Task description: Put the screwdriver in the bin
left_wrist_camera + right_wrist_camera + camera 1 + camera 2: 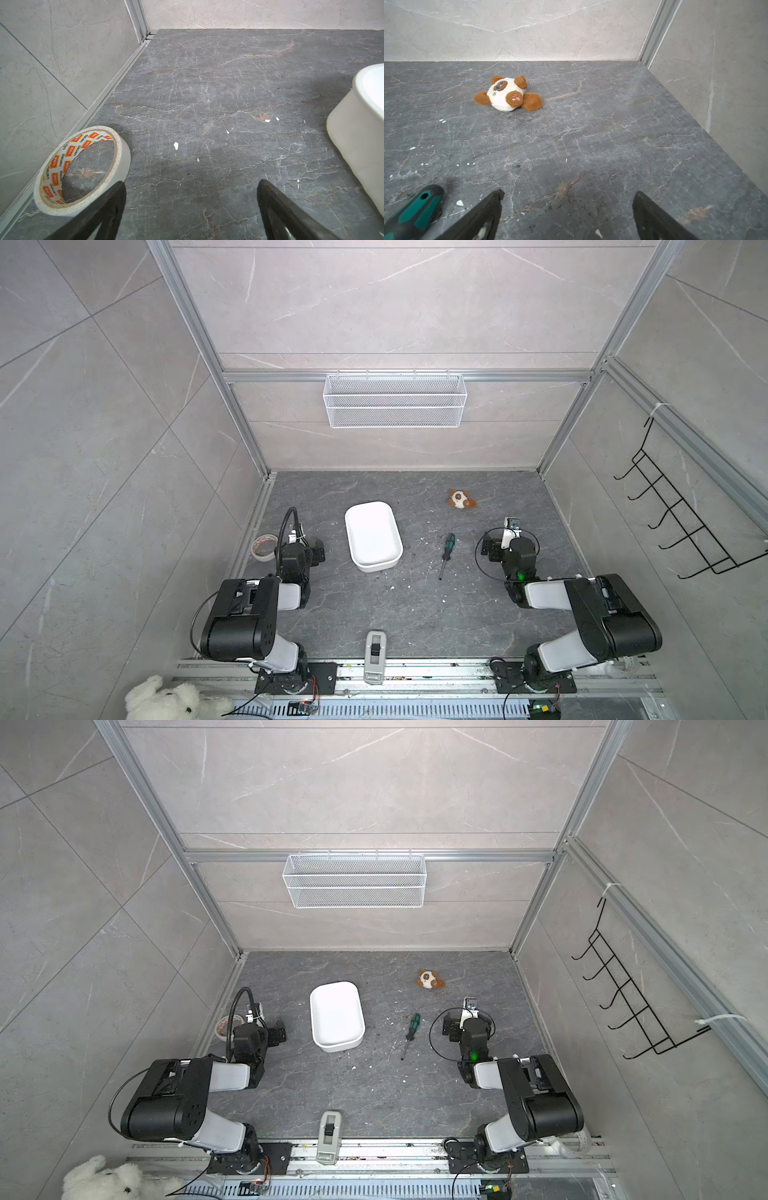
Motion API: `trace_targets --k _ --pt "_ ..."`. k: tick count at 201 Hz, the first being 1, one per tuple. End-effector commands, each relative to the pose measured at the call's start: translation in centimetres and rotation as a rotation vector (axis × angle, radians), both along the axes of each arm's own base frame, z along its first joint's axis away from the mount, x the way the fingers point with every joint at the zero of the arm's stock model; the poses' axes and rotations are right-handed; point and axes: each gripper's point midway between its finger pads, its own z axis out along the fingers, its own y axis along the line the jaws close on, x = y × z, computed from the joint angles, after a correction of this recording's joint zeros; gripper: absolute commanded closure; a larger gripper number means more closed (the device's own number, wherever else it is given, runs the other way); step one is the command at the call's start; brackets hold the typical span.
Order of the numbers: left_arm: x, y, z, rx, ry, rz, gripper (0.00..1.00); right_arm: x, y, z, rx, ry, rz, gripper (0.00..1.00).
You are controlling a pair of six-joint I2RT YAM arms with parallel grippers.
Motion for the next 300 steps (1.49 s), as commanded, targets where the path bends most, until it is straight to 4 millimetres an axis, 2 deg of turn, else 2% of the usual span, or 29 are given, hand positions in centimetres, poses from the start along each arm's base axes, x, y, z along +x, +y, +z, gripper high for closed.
trace_targets --k 1,259,300 --pt "0.73 0.01 1.52 -0.009 -0.054 -0.002 0.0 0.33 0.37 0.48 -0.008 -0.012 0.016 0.01" --pt "0.76 0.03 1.61 -0.008 -0.057 -0.001 0.0 0.26 0.33 0.47 -0.009 -0.014 0.017 0.01" --pt "0.73 0.05 1.54 -0.008 -0.055 -0.001 0.0 -0.12 0.96 0.94 -0.018 -0.047 0.044 0.01"
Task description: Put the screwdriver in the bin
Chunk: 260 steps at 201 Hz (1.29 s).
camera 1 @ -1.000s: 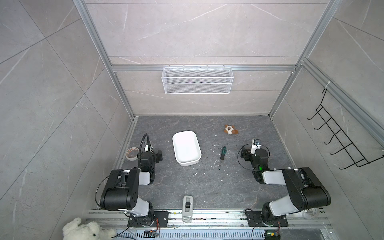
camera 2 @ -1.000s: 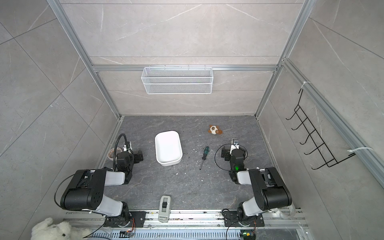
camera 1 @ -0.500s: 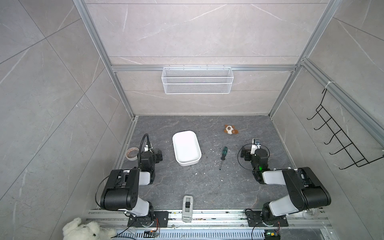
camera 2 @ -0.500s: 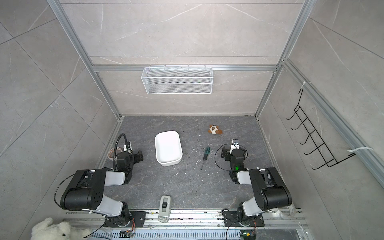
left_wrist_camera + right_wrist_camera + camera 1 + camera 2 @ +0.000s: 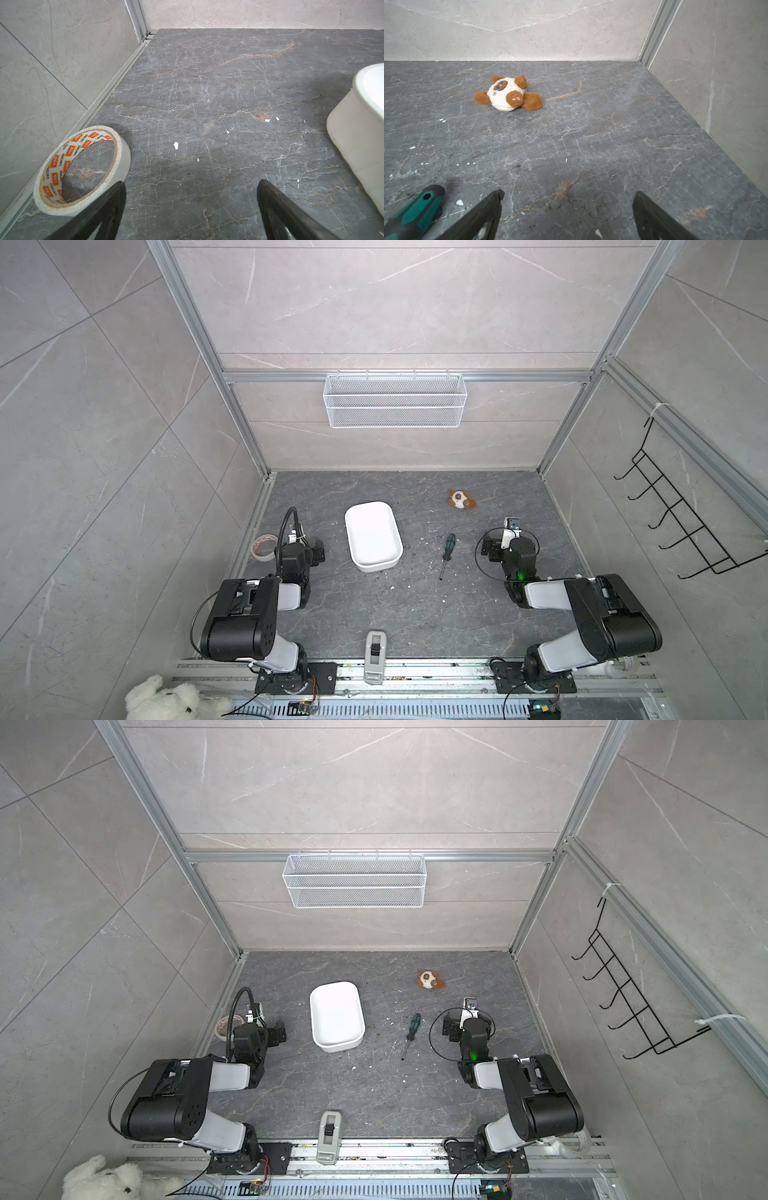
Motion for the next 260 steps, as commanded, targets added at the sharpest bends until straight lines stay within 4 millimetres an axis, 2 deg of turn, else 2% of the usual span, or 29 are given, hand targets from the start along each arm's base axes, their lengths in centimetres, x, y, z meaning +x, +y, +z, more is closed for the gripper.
trace_targets --k 1,64,91,102,108,118,130,143,158,168,173,190,206,212,225,232,260 --pt "0.8 0.0 1.6 -0.009 -0.057 -0.001 0.0 -0.2 0.9 0.9 -0.013 -0.047 0.039 0.01" --pt "0.8 0.0 1.5 -0.009 -0.054 -0.001 0.0 -2.0 1.5 2.4 -0.044 -0.144 0.052 0.01" --pt "0.8 0.0 1.5 -0.01 -0.054 -0.001 0.0 -2.4 2.2 4.1 -0.095 -0.159 0.042 0.01" --pt "0.8 0.0 1.5 -0.01 -0.054 -0.001 0.0 -2.0 1.8 4.5 -0.094 -0.068 -0.013 0.01" --pt "0.7 0.1 1.5 -0.007 -0.056 0.001 0.0 -2.0 1.5 4.2 -0.089 0.04 -0.047 0.01" --pt "0.4 -0.5 1.7 0.002 -0.07 -0.03 0.0 -1.7 0.9 4.9 -0.087 0.136 -0.103 0.01" --pt "-0.2 -1.1 2.4 0.018 -0.114 -0.055 0.0 -1.6 1.4 4.7 -0.105 0.145 -0.092 0.01" --pt "-0.6 -1.3 3.5 0.038 -0.139 -0.052 0.0 -2.1 1.4 5.5 -0.101 0.102 -0.099 0.01" --pt "-0.5 -1.4 4.9 0.016 -0.075 -0.043 0.0 -2.7 1.5 7.8 -0.077 0.079 -0.09 0.01" --pt "-0.2 -1.4 7.0 -0.028 -0.022 -0.025 0.0 -3.3 1.8 9.6 -0.047 0.062 -0.07 0.01" --pt "-0.8 -1.7 7.1 -0.049 0.058 -0.03 0.0 -3.6 1.8 10.7 -0.031 0.048 -0.062 0.01" --pt "-1.9 -3.5 10.5 -0.137 0.149 -0.05 0.0 -4.5 1.8 14.1 0.05 0.016 -0.073 0.01" --pt "-3.9 -5.3 11.7 -0.24 0.19 -0.049 0.0 -5.1 1.0 15.0 0.142 0.032 -0.158 0.01" --pt "-4.8 -6.3 11.6 -0.302 0.221 -0.076 0.0 -5.6 0.1 14.6 0.176 0.056 -0.234 0.01" --pt "-6.4 -9.7 11.3 -0.386 0.257 -0.261 0.0 -6.8 -1.8 13.4 0.233 0.116 -0.41 0.01" --pt "-7.4 -10.7 10.8 -0.418 0.277 -0.316 0.0 -7.3 -2.4 13.1 0.247 0.146 -0.464 0.01" --pt "-10.2 -10.2 7.6 -0.456 0.337 -0.272 0.0 -6.8 0.2 12.9 0.349 0.201 -0.335 0.01"
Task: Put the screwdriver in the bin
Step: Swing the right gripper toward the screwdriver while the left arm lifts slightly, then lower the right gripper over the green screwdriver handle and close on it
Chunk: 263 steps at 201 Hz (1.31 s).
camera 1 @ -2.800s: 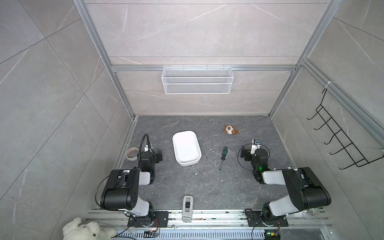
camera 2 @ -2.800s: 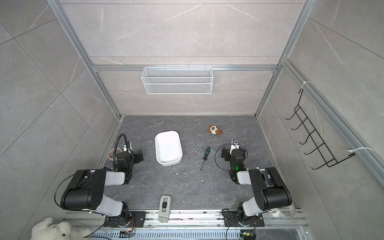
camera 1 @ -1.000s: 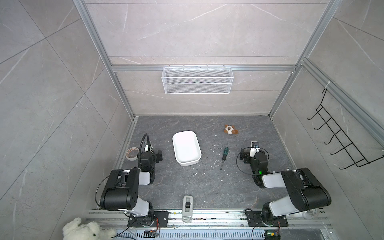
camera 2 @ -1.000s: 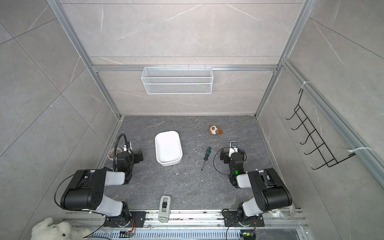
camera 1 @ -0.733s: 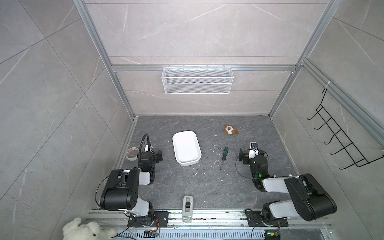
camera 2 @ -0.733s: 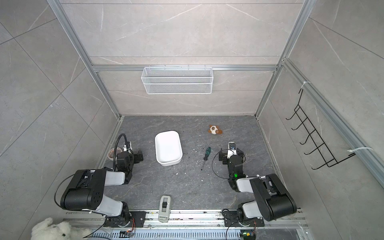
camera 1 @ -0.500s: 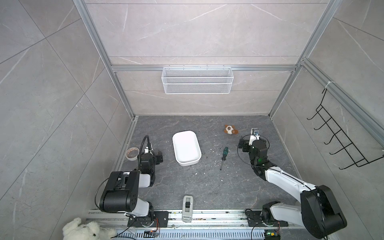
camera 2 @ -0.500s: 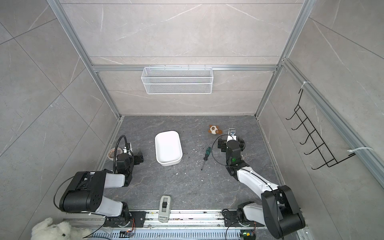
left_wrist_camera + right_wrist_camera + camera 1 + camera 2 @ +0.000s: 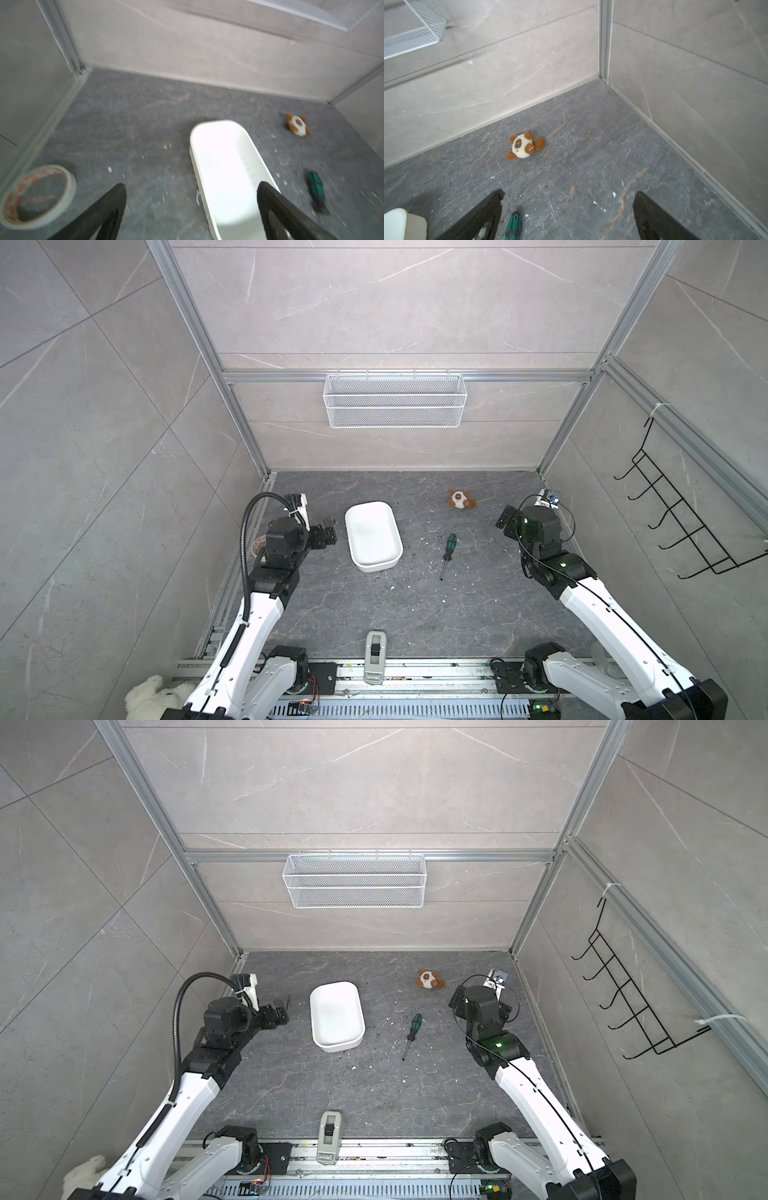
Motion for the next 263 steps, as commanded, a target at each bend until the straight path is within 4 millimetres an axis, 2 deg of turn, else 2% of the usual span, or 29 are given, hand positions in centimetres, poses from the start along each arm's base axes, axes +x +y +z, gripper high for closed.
trace_targets --k 1,19,30,45,56,87,99,116,135,144,156,176,195,213,220,229,250,263 --pt "-4.5 -0.8 -7.2 -0.076 0.281 -0.028 0.0 -1.9 0.5 -3.0 0.115 0.129 -0.019 0.01" --pt "-5.1 -0.6 -8.0 -0.112 0.288 0.005 0.0 -1.9 0.8 -2.5 0.144 0.094 -0.003 0.01" --pt "-5.2 -0.2 -7.9 -0.106 0.272 0.026 0.0 -2.5 -0.3 -2.3 0.137 0.093 -0.071 0.01" --pt "-5.5 1.5 -8.3 -0.087 0.276 0.133 0.0 -2.9 -1.5 -2.1 0.131 0.084 -0.147 0.01" --pt "-5.9 2.1 -8.6 -0.088 0.278 0.172 0.0 -2.4 -1.1 -2.2 0.139 0.078 -0.132 0.01" --pt "-6.3 2.2 -9.0 -0.114 0.269 0.188 0.0 -1.5 0.3 -3.5 0.193 0.071 -0.076 0.01" --pt "-6.4 2.5 -8.9 -0.11 0.268 0.207 0.0 -1.6 -0.1 -3.1 0.155 0.052 -0.073 0.01" --pt "-6.4 2.6 -9.0 -0.116 0.264 0.214 0.0 -2.3 -2.1 -2.2 0.036 0.038 -0.133 0.0" --pt "-6.7 3.7 -10.2 -0.114 0.295 0.291 0.0 -3.5 -3.2 -1.9 -0.086 0.086 -0.12 0.0" --pt "-7.2 4.8 -11.0 -0.105 0.324 0.372 0.0 -4.1 -2.4 -2.5 -0.077 0.148 -0.056 0.0" --pt "-7.3 5.2 -11.0 -0.1 0.332 0.397 0.0 -4.9 0.2 -4.3 0.011 0.23 0.083 0.0" --pt "-7.3 5.0 -11.0 -0.101 0.331 0.388 0.0 -6.9 6.4 -7.6 0.18 0.325 0.429 0.0" --pt "-7.2 4.9 -10.9 -0.107 0.323 0.377 0.0 -9.3 11.4 -8.6 0.395 0.341 0.651 0.01" --pt "-7.2 5.0 -10.9 -0.109 0.314 0.385 0.0 -11.2 14.0 -9.3 0.553 0.383 0.722 0.01" --pt "-7.3 5.1 -10.9 -0.107 0.313 0.391 0.0 -11.6 14.4 -9.2 0.559 0.378 0.744 0.02" --pt "-7.3 5.1 -10.9 -0.107 0.314 0.389 0.0 -11.7 14.0 -9.1 0.52 0.356 0.738 0.02" --pt "-7.3 4.9 -11.1 -0.114 0.312 0.381 0.0 -10.6 11.4 -9.1 0.456 0.267 0.583 0.03" --pt "-7.2 5.2 -11.2 -0.108 0.314 0.398 0.0 -9.7 11.5 -9.8 0.505 0.229 0.547 0.06"
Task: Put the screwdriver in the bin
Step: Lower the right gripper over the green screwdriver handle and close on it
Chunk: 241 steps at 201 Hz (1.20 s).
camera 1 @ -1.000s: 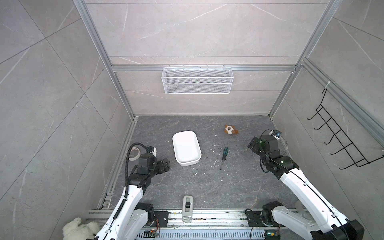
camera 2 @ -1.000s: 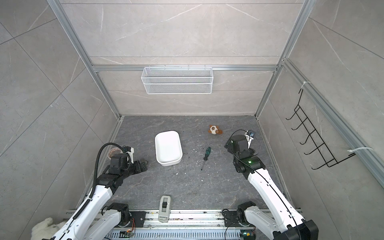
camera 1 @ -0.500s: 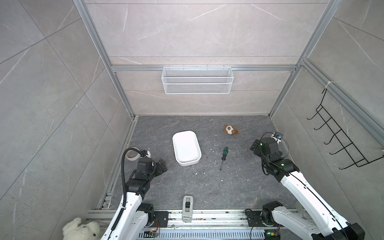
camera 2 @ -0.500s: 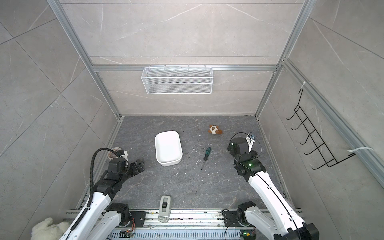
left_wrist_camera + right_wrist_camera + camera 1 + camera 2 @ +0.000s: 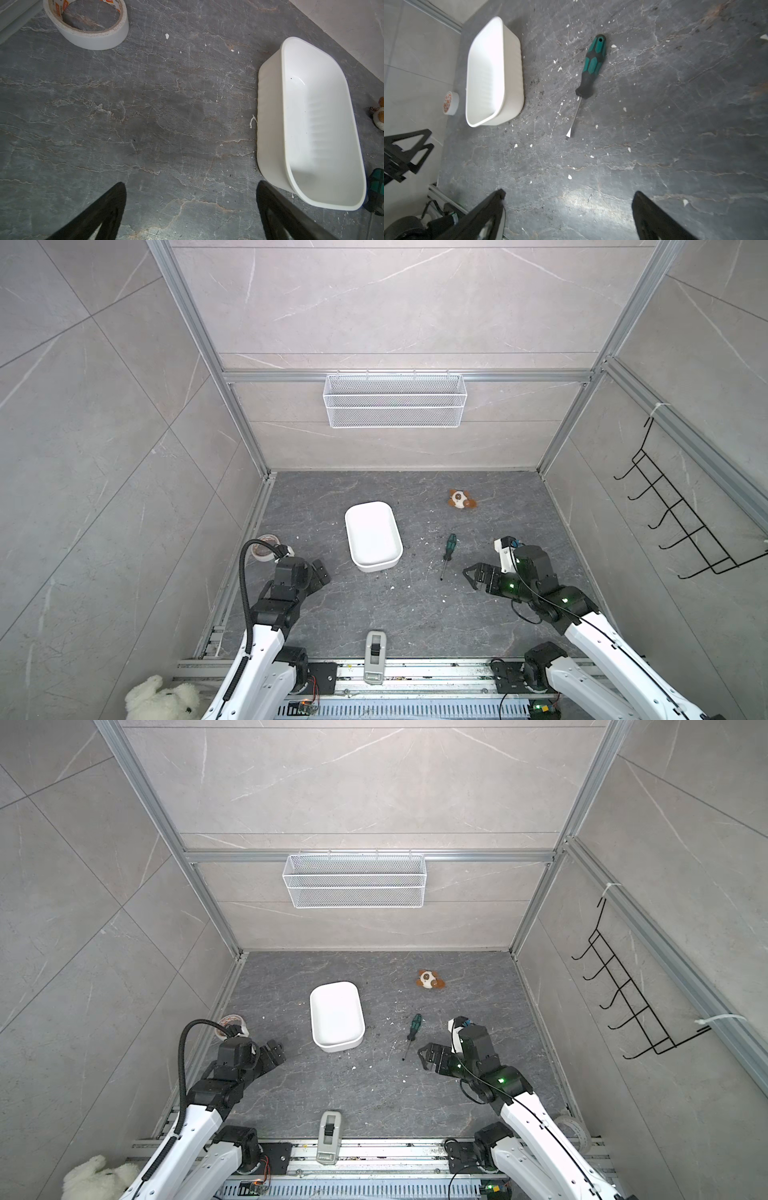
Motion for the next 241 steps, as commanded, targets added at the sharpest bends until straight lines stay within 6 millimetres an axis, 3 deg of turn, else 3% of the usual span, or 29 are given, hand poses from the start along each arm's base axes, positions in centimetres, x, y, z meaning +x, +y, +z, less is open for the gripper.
trace_targets --k 1,27,56,96,150,194,241 --pt "0.1 0.5 0.0 0.002 -0.007 0.033 0.0 1.6 -0.2 0.2 0.076 -0.059 -0.1 0.06" --pt "0.1 0.6 -0.2 0.009 0.023 0.044 0.0 3.5 1.1 -1.9 0.015 0.029 -0.05 0.11" --pt "0.2 0.5 -0.5 0.01 0.043 0.035 0.0 6.5 1.9 -2.2 -0.022 0.068 -0.071 0.24" --pt "-0.6 1.1 -0.1 0.008 0.0 0.077 0.0 9.8 1.1 -4.2 -0.142 0.125 -0.152 0.45" --pt "-0.3 0.4 0.2 -0.014 -0.052 0.029 0.0 12.3 1.7 -6.9 -0.235 0.223 -0.134 0.46" --pt "0.8 -3.1 0.2 -0.083 -0.077 -0.166 0.0 13.0 2.6 -9.2 -0.226 0.289 -0.123 0.49" --pt "0.9 -3.0 0.1 -0.082 -0.073 -0.163 0.0 13.4 4.2 -10.9 -0.232 0.335 -0.092 0.52"
